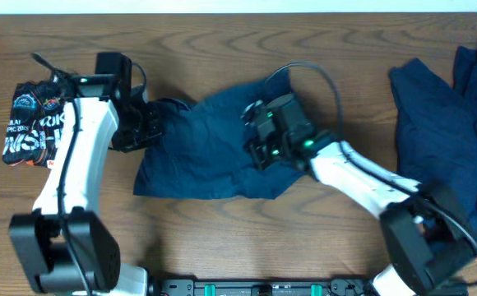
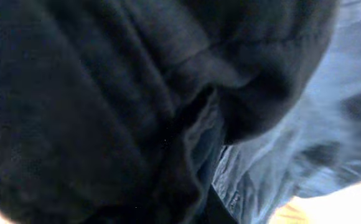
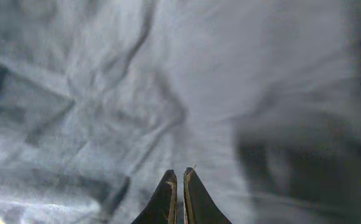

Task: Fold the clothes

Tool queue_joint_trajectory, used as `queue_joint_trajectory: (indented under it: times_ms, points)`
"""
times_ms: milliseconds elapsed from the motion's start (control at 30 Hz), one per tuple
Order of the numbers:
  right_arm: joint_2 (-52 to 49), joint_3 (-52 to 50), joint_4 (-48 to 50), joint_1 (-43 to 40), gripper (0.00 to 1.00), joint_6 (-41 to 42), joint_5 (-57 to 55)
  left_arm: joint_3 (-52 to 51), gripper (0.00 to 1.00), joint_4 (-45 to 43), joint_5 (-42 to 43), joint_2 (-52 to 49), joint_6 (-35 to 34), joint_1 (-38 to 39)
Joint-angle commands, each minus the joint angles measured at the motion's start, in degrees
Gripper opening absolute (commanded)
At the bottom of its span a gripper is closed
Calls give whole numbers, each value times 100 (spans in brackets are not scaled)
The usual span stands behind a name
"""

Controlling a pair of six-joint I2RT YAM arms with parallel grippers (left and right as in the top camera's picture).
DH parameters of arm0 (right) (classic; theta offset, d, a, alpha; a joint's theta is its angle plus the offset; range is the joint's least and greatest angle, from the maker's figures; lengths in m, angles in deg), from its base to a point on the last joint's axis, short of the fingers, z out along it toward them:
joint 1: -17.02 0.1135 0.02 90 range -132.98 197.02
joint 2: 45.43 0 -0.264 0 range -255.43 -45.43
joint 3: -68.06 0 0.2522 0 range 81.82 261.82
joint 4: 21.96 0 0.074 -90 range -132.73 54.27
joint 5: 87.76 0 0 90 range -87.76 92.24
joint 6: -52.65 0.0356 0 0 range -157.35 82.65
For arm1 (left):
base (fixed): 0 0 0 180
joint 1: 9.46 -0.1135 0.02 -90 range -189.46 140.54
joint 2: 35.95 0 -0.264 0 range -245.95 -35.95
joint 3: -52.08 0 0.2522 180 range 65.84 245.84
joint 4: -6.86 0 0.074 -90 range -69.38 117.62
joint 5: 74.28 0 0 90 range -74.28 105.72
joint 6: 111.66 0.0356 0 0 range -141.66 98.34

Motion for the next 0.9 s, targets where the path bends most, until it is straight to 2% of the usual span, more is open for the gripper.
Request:
queue_joint_trajectory:
  times_ms: [0,167,333,400,500,633,733,867]
  points:
    - [-459,42,162,422,4,466,127,446,6,166,76,428,22,-9]
    - [-1062,42,901,1128,5,828,501,697,6,181,306,730,-173,-9]
    - [-1220,44,1532,1513,8,1226,-48,695,6,343,350,782,-376,20]
    - [-1137,66,1591,1493,13,1226,-155,695,6,409,330,778,-374,20]
    - [-815,109,1344,1263,16,1200,-323,678,6,404,328,776,-356,20]
    - [28,120,557,658,15,1200,-804,640,6,356,330,765,-358,20]
    - [636,120,-177,35,12,1088,-1202,640,6,315,330,721,-363,24]
    - [841,118,-1014,-780,6,734,-1121,640,6,267,332,660,-404,48]
